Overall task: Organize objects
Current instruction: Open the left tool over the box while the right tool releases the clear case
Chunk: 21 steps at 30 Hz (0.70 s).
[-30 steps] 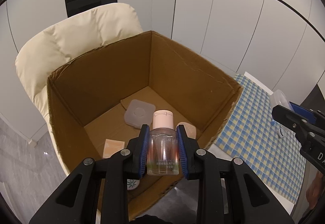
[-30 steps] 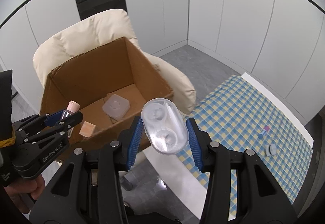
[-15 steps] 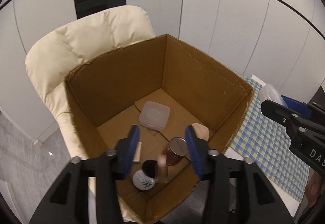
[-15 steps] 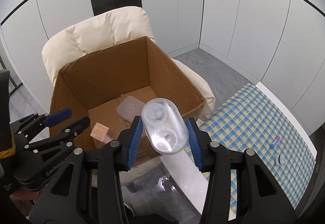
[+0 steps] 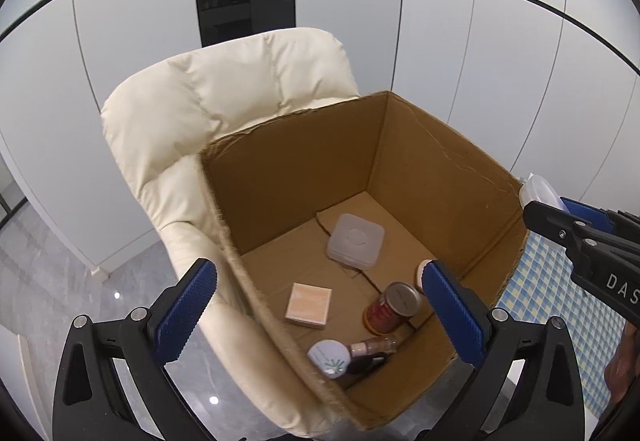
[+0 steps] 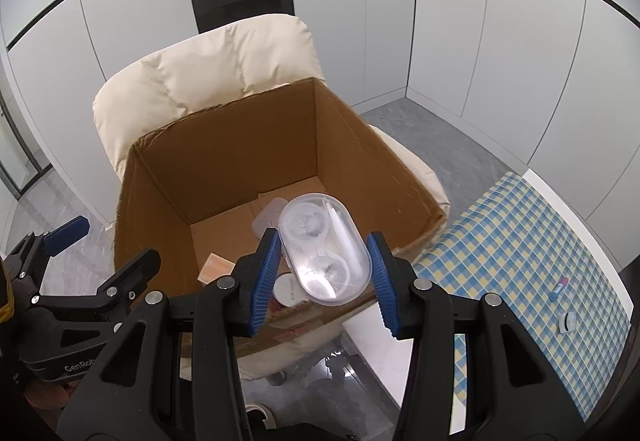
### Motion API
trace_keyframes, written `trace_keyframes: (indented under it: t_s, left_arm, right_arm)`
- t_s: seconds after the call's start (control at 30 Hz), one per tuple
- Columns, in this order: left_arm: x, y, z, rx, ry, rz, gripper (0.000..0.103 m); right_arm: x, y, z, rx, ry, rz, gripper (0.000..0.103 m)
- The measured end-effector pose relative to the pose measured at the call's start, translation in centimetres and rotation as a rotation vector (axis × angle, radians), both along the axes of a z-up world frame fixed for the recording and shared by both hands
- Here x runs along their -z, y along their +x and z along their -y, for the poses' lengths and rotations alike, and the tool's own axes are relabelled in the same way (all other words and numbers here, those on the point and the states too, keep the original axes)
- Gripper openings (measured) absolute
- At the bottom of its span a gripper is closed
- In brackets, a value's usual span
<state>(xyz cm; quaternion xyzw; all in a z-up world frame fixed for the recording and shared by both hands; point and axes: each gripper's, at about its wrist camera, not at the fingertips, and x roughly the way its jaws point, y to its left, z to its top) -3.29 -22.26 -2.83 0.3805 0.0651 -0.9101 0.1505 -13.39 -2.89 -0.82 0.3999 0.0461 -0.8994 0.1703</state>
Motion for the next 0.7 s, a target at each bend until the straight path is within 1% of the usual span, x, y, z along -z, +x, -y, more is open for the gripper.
trace_keyframes:
  t_s: [0.37,0.67,0.7]
  left_arm:
    - [-0.3,1.5,2.6,-0.047,0.006,-0.004,0.103]
    - [-0.4,1.8,3.4,-0.066,0.015,-0.007,0.103]
    - [-0.4,1.8,3.5,-0.063,0.014,-0.006,0.103]
  right_arm:
    - [0.3,0.0,3.2,-0.052,0.008,0.004,0.047]
    - [0.6,-0.1,3.9,-0.061,0.015,0.014,0.047]
    - [0.6,-0.1,3.8,-0.06,0.014,0.016,0.049]
